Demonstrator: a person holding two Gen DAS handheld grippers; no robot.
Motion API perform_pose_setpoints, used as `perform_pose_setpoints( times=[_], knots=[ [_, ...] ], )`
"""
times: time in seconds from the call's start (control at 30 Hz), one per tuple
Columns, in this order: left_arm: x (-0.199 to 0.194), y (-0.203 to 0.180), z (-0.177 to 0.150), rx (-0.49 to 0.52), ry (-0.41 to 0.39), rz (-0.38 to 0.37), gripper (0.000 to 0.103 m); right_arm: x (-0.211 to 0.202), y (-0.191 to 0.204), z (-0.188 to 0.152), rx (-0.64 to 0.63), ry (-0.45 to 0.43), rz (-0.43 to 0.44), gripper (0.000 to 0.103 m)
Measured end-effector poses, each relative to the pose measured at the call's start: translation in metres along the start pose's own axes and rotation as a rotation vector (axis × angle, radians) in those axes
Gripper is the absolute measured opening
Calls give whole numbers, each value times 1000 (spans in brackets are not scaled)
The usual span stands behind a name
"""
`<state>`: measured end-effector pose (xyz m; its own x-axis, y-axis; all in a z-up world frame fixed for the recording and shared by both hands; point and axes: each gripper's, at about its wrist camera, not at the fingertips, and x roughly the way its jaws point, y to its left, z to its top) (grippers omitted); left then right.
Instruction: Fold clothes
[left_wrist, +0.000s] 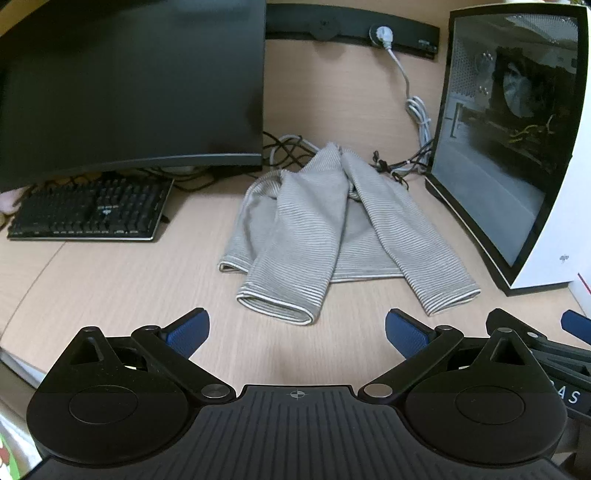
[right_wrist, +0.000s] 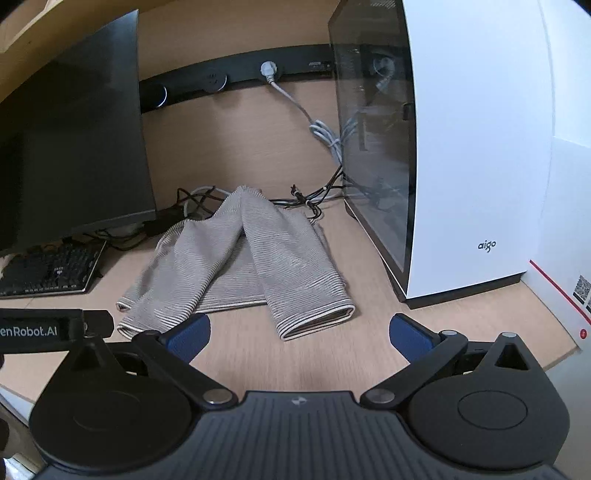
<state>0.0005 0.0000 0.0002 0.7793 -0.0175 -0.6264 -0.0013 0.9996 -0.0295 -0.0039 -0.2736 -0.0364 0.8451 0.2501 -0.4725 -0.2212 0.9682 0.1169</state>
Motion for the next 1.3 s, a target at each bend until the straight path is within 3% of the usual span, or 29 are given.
perform_pose_setpoints(
  times=[0.3, 1.3],
  knots=[
    [0, -5, -2, -13, 23, 6, 103, 8, 10, -5, -29, 50, -11, 103],
    [-20, -4, -18, 19, 8, 5, 103, -13, 8, -11, -68, 27, -22, 103]
  ],
)
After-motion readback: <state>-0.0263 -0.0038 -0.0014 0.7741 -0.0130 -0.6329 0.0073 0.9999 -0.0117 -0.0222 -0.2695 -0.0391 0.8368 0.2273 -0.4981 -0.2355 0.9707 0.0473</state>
